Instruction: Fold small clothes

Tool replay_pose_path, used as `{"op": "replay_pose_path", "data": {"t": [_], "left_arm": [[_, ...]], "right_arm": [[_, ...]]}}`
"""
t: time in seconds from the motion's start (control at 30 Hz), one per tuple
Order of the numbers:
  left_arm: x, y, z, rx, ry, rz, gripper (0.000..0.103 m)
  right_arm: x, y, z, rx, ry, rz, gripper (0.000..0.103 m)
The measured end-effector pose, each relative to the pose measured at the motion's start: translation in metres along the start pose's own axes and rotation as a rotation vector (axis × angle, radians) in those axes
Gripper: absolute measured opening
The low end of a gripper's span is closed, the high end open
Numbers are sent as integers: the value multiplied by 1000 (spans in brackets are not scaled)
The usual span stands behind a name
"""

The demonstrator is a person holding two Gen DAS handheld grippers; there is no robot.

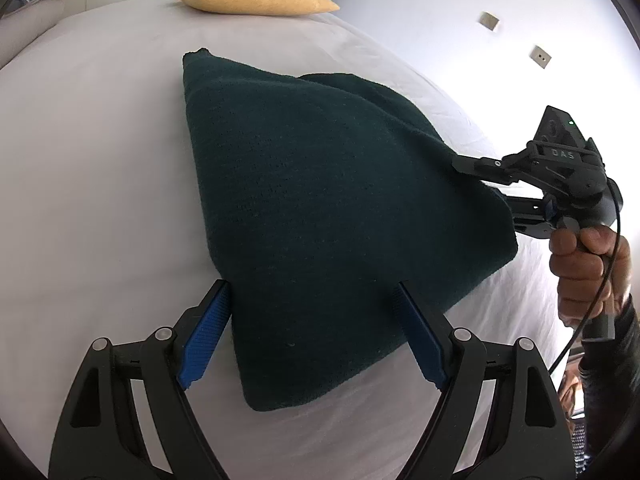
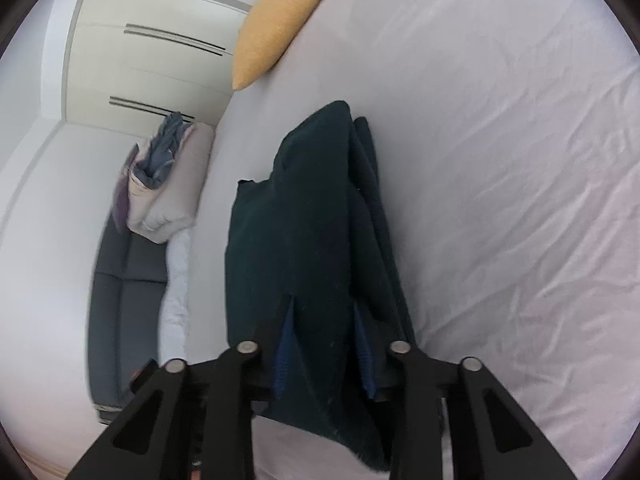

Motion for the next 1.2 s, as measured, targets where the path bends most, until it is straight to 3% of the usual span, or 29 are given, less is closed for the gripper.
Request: {"op": "replay_pose_path", "data": {"t": [0.17,0.37,0.43,0.5,0.6,0.67,0.73,0.8,0.9,1.03,1.1,1.2], "left_arm": [[4,-1,-1,2,8,-4,81],[8,-1,-2,1,17,-11,81],[9,-2,-5,-14,24,-9,81],[10,-2,-6,-17,33,-12,81],[11,-2,-8,-24,40,-19,81],[10,-1,-10,-28,38,-11,81],[10,-1,-11,-30,42,-12,81],[11,1,-12,-29,46,-18,81],[12,3,-12,-31,48,-15,81],[13,3,-13,-32,51,-19,81],[11,3,-11,-28,51,-17,81],[4,7,1,10,51,-5,81]], "right_arm": [[-3,7,-7,5,10,16,15],[-7,14,1,78,-45,94,13],[13,14,-5,69,-127,101,13],[25,9,-8,63,-122,85,11],[14,6,0,75,-147,93,20],[5,8,10,114,-234,122,31],[-15,13,26,192,-319,204,31],[-38,16,27,222,-284,252,31],[-60,13,1,152,-169,311,31],[-33,10,-32,52,-173,270,31],[-8,8,-36,46,-229,277,0],[2,4,-13,111,-163,233,0]]}}
Point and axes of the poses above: each gripper's, at about its wrist camera, not at the fingertips, and z roughly against the way its jaws point, x to its right, y to its top, the point moved 6 cm from there along -z, roughly the way its jaws point, and after that the axes turned 12 degrees about y, right-handed, at the moved point
